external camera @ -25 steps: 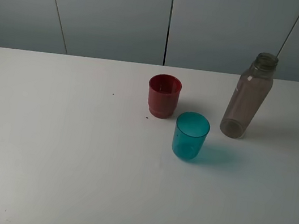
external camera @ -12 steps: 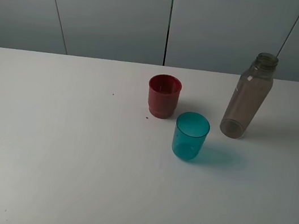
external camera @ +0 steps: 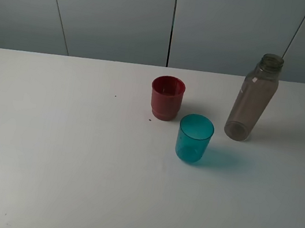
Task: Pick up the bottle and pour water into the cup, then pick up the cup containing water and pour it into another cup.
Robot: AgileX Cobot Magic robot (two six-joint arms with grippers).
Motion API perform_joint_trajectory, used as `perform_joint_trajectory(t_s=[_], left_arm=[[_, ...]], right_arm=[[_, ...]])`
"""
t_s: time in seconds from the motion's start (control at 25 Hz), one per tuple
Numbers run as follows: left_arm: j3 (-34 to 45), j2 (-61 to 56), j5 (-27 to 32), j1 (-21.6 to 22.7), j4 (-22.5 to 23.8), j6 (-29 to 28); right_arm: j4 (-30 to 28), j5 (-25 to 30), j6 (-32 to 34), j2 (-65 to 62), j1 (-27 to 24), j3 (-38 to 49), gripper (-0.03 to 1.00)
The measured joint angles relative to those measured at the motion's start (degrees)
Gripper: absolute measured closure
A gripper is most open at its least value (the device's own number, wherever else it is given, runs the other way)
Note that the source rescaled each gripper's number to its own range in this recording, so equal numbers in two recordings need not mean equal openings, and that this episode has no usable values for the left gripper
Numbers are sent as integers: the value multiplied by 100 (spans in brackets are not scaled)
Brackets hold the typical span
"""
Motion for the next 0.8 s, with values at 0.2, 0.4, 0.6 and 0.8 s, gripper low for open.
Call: perform_joint_trajectory(t_s=[0.2, 0.4, 0.6, 0.8], left_arm=[[0, 0, 0, 0, 0, 0], [0, 0, 0, 0, 0, 0], [0, 0, 0, 0, 0, 0], [0, 0, 0, 0, 0, 0]], right_arm=[[0, 0, 0, 0, 0, 0, -3], [0, 0, 0, 0, 0, 0, -3], [0, 0, 0, 0, 0, 0, -3], [0, 0, 10, 0, -281, 0, -3]])
